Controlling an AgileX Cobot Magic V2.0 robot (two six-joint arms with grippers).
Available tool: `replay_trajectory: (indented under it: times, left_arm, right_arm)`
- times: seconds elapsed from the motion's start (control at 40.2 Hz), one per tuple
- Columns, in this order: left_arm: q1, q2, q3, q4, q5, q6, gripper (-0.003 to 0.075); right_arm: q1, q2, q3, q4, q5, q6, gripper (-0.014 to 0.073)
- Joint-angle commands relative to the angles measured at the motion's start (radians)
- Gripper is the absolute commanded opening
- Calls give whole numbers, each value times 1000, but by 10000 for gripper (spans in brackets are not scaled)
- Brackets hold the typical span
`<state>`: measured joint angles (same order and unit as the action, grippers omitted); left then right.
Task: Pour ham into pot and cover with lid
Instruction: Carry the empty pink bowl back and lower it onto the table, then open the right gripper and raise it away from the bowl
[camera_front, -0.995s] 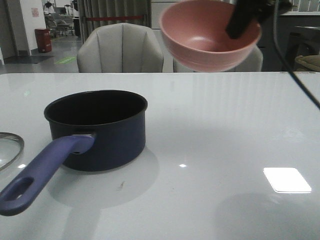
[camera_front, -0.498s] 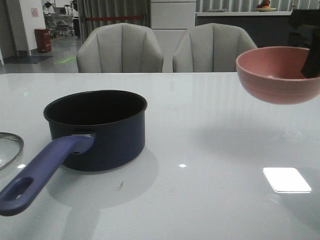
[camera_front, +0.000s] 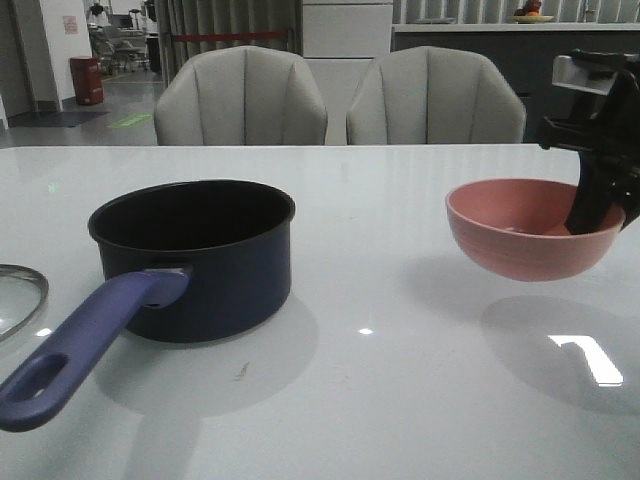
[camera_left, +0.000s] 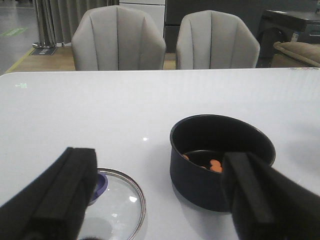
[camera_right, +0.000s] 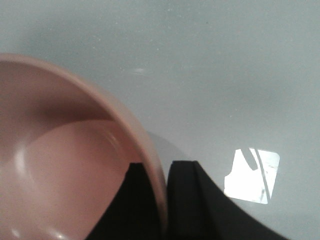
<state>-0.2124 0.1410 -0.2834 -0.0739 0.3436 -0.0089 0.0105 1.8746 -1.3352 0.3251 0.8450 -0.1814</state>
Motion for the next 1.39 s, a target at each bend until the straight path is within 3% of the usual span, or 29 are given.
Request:
replay_trajectory:
  times: [0.0, 0.174, 0.423, 0.672, 0.995, 1.369]
  left_arm:
    - [-6, 9, -28, -3, -76, 0, 553]
    - [-6, 9, -28, -3, -76, 0, 553]
    - [-6, 9, -28, -3, -76, 0, 553]
    - [-6, 9, -28, -3, -76, 0, 553]
    - [-6, 9, -28, -3, -76, 0, 553]
    - [-6, 9, -28, -3, -76, 0, 553]
  right_arm:
    - [-2, -30, -29, 27, -20, -5, 140]
    - [-2, -7, -29, 26, -22, -5, 206]
    - [-2, 9, -30, 21, -20, -15, 400]
    - [-2, -87, -35, 6, 54, -118, 401]
    - [-2, -388, -6, -76, 62, -121, 401]
    - [133, -856, 334, -56, -261, -121, 401]
